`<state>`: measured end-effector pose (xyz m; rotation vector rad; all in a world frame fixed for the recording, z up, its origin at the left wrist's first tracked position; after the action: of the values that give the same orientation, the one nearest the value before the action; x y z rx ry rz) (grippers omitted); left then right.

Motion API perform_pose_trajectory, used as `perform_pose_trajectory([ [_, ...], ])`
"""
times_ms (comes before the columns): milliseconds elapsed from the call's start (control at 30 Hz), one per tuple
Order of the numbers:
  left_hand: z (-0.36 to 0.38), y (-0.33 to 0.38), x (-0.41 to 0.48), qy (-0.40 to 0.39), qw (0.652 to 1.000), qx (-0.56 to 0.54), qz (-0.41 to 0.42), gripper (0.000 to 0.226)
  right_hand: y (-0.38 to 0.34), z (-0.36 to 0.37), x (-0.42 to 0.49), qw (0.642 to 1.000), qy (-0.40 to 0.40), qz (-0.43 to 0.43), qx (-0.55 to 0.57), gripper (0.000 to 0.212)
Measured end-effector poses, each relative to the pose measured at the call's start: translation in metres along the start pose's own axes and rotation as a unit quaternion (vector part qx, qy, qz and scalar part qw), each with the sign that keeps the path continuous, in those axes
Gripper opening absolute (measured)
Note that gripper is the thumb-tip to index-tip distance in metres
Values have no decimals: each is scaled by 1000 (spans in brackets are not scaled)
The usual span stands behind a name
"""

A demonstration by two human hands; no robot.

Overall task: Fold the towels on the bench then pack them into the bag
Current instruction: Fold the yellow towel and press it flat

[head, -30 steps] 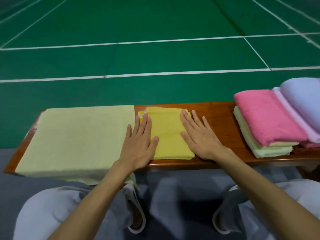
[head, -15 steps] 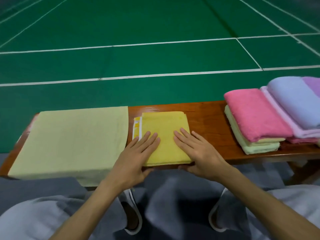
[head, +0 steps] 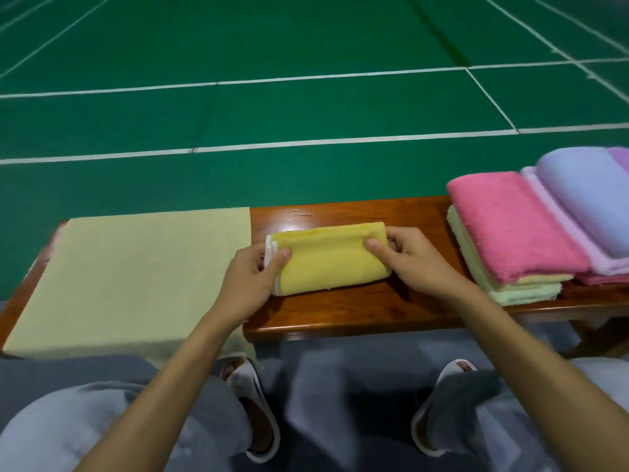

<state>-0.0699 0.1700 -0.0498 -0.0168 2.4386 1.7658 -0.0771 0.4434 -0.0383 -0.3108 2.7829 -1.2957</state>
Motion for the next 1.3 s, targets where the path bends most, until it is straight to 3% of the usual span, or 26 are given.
perform_pose_trajectory([
  [100, -1, -6, 4, 85, 995, 12, -46, 27, 5, 10, 10, 995, 75, 64, -24, 52],
  [233, -2, -2, 5, 168, 980, 109, -12, 38, 4, 15, 6, 972, 160, 107, -135, 54],
  [367, -1, 4, 2, 211, 964, 162, -14, 30, 0, 14, 5, 946, 189, 156, -214, 37],
  [467, 4, 28, -7, 225, 930, 249, 147, 41, -18, 7, 1, 924, 232, 61, -298, 41],
  [567, 33, 55, -12, 129, 889, 336, 283, 53, -48, 20, -2, 892, 191, -114, -393, 55],
  [633, 56, 50, -12, 47, 875, 400, 269, 58, -53, 44, -2, 890, 77, -137, -428, 63],
  [733, 71, 19, -9, -18, 876, 446, 184, 69, -36, 71, -4, 881, -35, -85, -465, 68],
  [967, 49, 7, 11, -12, 884, 446, 142, 67, -27, 57, 3, 916, -18, -42, -399, 61],
  [1133, 49, 6, 13, -23, 888, 438, 137, 72, -20, 48, 12, 912, -9, -46, -406, 60],
  [1233, 43, 2, 16, -21, 899, 423, 109, 73, -13, 46, 12, 912, 13, -8, -409, 55],
  [1300, 39, 4, 13, 20, 905, 415, 92, 70, -13, 45, 8, 906, 48, 35, -420, 54],
])
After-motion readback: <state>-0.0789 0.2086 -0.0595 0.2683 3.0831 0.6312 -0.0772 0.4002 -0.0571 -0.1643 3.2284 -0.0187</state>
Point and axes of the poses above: each hand's wrist, its own x-axis towards the middle knuckle, its own z-axis out of the palm, y = z × x, the point moved 5 cm from there along x, towards the middle knuckle, and after that the axes turned 10 degrees about -x, right-handed, at the moved point
